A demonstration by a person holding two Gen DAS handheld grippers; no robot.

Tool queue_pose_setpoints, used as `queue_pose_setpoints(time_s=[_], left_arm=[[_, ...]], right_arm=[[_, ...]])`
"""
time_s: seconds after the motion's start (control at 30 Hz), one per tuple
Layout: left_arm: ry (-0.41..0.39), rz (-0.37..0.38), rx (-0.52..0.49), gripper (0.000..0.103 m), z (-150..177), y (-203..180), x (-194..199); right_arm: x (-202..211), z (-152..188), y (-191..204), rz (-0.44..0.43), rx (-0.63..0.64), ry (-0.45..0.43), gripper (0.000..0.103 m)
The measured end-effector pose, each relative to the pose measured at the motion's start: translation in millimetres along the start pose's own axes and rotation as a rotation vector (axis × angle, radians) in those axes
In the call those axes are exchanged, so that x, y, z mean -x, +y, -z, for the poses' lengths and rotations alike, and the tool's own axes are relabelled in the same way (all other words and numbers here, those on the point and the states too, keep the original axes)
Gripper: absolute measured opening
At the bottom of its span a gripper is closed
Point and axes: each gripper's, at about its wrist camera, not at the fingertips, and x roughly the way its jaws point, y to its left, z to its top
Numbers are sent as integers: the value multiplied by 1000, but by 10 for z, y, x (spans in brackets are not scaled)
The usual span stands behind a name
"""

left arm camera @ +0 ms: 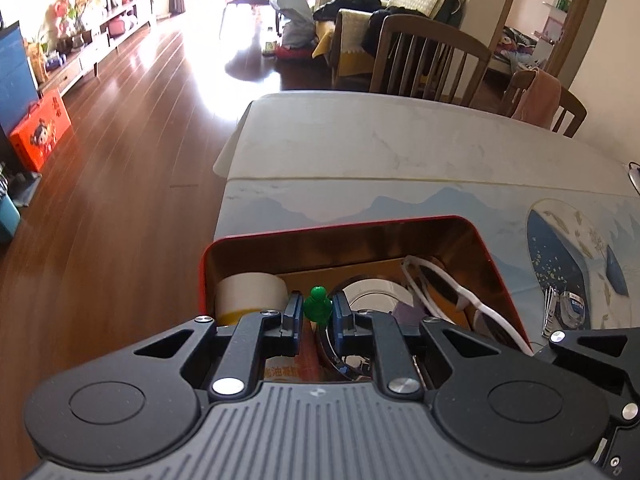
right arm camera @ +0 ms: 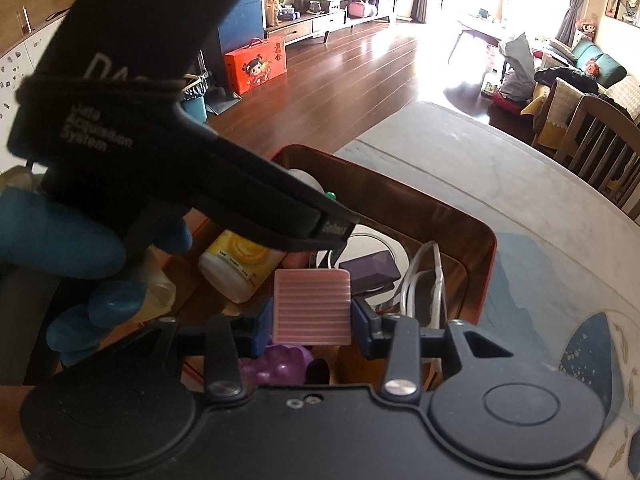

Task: Organize rigid objects
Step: 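Open the right tool to drop the comb while the left tool releases the pawn into the tin, then lift both open tools out of the red tin toward the nail clipper and tape measure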

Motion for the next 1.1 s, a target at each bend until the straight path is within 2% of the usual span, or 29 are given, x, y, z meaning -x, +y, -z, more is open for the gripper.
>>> queue_pose_setpoints(time_s=[0.33,0.5,1.0,1.1], left_arm=[[6,1,7,15,-20,43,-66],[11,7,14,15,-9,51,-59],[9,16,13,15,130,24,170],[0,4,8,19,156,10,253]], right_arm=[[-8,-28,-16,-9,0,14,42],[18,-42,-44,-14,-10,8,48],[294,17,-143,-19,-60,-52,56],[396,43,-170,-19,-72,-68,58]])
